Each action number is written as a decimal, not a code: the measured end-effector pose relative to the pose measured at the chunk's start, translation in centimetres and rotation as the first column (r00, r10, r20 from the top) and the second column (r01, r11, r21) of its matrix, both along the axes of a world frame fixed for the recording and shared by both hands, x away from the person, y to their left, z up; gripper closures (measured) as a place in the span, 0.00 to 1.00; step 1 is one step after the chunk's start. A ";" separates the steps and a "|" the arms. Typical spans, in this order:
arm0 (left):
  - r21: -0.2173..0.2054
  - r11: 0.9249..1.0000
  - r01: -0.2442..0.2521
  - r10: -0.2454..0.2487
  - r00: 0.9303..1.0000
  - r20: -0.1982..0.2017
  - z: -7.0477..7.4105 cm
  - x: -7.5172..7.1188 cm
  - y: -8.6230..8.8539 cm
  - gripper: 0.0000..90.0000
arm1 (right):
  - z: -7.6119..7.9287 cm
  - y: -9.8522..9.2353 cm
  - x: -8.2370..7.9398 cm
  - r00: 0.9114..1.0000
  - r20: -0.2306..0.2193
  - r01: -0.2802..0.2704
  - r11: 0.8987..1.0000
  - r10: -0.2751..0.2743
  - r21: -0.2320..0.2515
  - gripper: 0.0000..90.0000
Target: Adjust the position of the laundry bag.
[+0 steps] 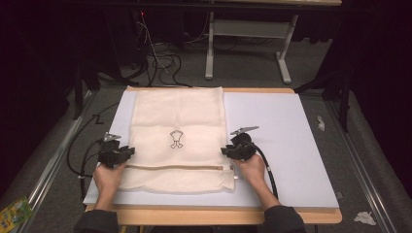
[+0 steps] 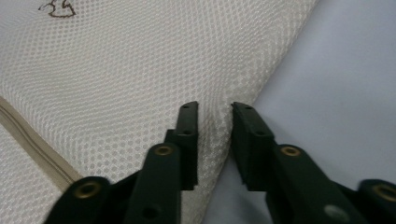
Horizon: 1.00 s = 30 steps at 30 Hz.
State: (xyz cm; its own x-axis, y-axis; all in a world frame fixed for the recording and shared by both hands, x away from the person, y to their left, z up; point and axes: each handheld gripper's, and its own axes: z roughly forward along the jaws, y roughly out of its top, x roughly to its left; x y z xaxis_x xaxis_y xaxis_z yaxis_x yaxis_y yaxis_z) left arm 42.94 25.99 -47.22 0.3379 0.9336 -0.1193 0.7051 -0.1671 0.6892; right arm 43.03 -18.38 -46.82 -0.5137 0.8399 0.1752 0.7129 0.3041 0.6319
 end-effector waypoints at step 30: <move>-0.074 0.988 0.137 -0.132 0.989 0.065 1.5 0.7 -5.7 0.97 | 1.5 -6.8 -2.1 0.992 0.109 0.064 0.997 -0.068 0.034 0.99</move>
